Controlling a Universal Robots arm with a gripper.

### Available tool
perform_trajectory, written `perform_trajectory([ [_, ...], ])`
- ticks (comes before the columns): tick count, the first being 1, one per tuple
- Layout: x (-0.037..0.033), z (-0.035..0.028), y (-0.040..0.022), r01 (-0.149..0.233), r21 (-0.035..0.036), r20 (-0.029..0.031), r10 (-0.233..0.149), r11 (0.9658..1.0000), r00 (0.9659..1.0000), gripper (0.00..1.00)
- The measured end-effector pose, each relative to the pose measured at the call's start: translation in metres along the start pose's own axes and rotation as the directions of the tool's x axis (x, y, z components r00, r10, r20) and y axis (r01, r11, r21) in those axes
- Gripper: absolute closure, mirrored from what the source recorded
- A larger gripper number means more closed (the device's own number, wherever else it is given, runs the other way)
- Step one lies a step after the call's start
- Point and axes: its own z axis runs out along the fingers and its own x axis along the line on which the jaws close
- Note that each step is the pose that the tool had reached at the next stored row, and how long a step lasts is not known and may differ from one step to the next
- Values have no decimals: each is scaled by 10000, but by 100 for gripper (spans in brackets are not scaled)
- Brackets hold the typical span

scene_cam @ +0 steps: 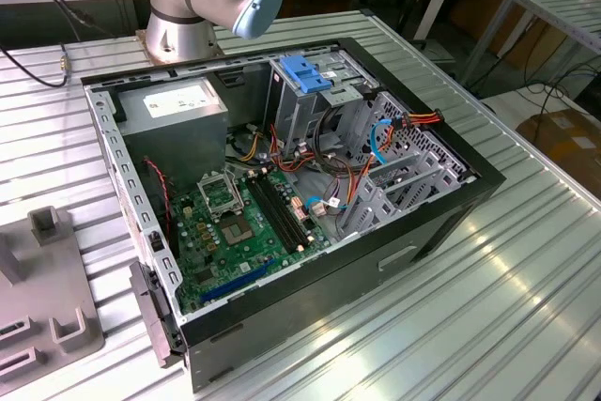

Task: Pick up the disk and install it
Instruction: 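Pick up the disk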

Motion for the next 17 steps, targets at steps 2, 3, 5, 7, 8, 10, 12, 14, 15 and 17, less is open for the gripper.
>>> perform_trajectory([
  [2,0,1,0,291,24,-13,-291,9996,9996,90],
  [3,0,1,0,390,33,-17,-390,9992,9992,90],
  [5,0,2,0,633,62,-29,-633,9980,9980,90],
  [7,0,4,0,948,106,-41,-948,9954,9955,90],
  [8,0,5,0,1036,117,-43,-1035,9946,9946,90],
  [10,0,7,0,1283,148,-46,-1282,9916,9917,90],
  [12,-1,9,0,1498,179,-48,-1498,9885,9887,90],
  [14,-1,13,0,1772,241,-57,-1771,9839,9842,90],
  [15,-1,17,0,1946,293,-63,-1945,9805,9809,90],
  [17,-2,25,0,2153,386,-38,-2154,9758,9765,90],
])
